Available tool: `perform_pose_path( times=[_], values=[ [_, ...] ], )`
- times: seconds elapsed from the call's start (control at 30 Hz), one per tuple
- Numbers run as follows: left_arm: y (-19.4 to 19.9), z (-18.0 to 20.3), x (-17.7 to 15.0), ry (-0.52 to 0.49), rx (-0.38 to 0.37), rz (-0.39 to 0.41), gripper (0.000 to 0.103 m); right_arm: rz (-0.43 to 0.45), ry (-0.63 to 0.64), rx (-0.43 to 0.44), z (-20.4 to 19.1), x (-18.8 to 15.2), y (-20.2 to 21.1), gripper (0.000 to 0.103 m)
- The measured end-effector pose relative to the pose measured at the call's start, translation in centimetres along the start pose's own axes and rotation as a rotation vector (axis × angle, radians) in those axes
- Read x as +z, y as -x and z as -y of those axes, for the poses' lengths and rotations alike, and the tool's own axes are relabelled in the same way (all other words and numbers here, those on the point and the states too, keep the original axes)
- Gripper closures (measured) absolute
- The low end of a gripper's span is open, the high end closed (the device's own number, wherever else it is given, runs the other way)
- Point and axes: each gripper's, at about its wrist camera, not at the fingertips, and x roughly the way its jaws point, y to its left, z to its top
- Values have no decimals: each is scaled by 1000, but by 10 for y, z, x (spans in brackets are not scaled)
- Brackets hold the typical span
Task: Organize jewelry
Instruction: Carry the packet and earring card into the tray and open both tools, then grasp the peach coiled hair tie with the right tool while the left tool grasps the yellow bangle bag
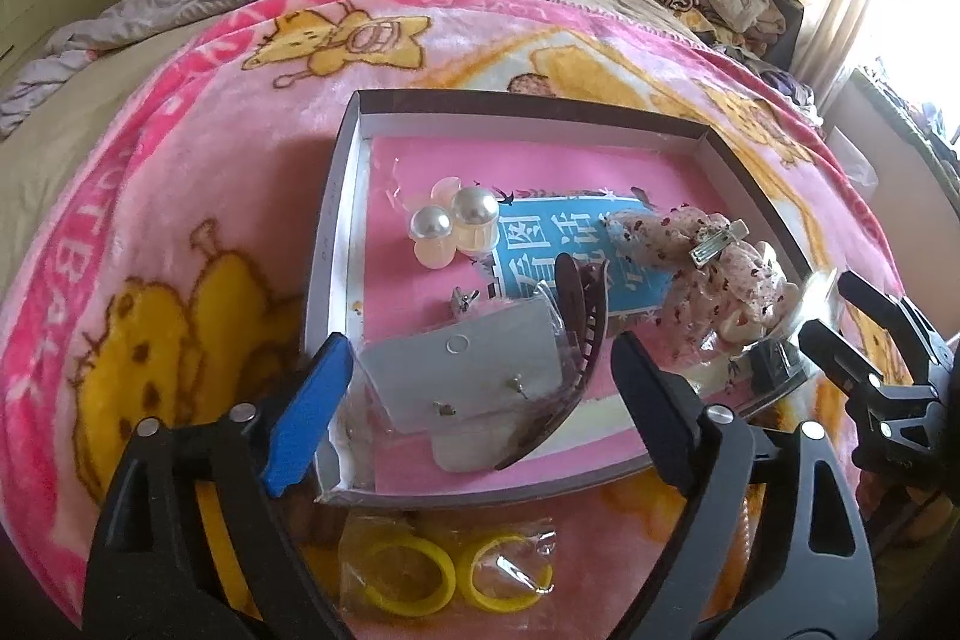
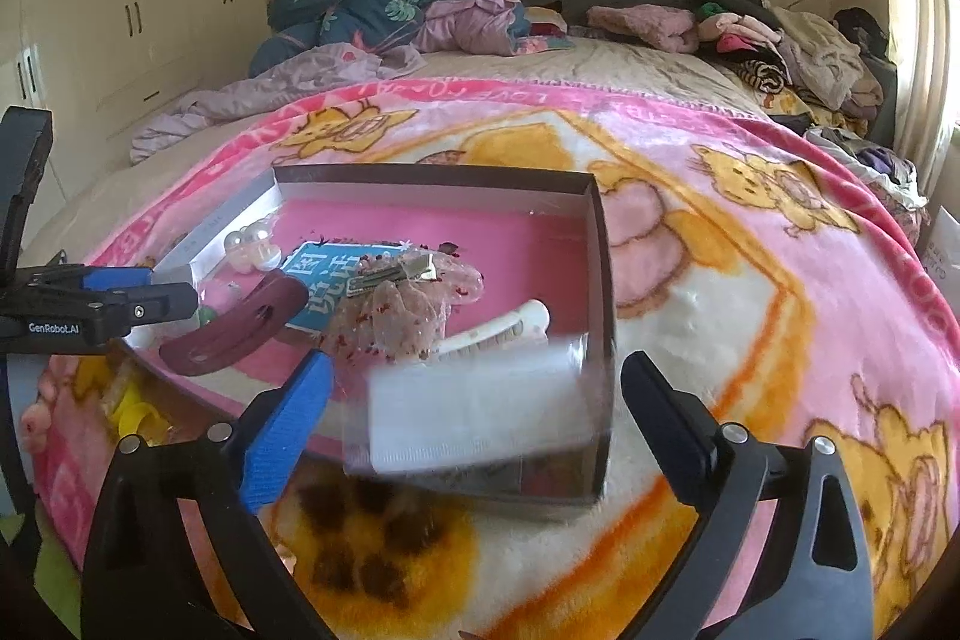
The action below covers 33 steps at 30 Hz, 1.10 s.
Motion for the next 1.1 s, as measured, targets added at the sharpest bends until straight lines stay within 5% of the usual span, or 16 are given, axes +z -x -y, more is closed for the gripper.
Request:
perform_pose_path(
  times=[0.63,1.1],
  values=[
    [45,-12,-31,53,-8,48,18,-26,12,68,-24,-36,43,6],
    [47,-30,-71,87,2,-10,16,-127,30,166,-63,-68,34,11]
  ],
)
